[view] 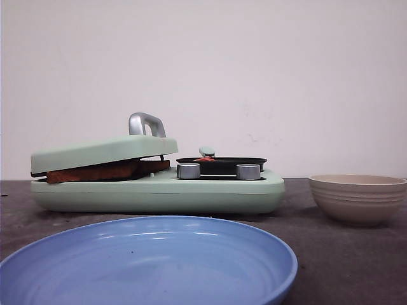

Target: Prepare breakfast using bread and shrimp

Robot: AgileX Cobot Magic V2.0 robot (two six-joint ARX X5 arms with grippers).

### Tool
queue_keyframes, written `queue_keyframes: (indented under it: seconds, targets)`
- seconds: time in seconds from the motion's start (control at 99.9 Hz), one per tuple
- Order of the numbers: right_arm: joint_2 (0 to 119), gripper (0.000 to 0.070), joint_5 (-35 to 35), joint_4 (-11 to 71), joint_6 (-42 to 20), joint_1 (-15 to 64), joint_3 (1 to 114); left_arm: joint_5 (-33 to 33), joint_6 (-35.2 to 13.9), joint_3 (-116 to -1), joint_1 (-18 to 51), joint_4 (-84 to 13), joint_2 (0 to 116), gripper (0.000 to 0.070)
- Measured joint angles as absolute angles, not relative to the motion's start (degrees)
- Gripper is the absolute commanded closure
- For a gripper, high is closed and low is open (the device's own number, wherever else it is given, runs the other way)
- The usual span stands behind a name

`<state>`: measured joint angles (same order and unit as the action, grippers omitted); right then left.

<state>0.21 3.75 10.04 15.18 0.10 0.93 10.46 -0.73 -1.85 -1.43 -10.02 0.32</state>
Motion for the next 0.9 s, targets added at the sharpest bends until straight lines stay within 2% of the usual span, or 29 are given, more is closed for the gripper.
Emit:
queue_keyframes:
  seconds: [0.15,0.641,0.901]
  targets:
    - [0.21,0.07,5.82,10.04,15.16,0.93,0.93,10.46,-0.73,-1.85,-1.43,-10.0,0.32,0.07]
    - [0.21,0.07,5.58,9.82,15.11,1.43,0.93,10.46,-0.73,-1.85,-1.43,-10.02,0.32,0.07]
    - [0.21,0.07,5.58,9.78,11.46,1.43,0.91,10.46,-0.73,-1.85,-1.43,-10.0,0.32,0.07]
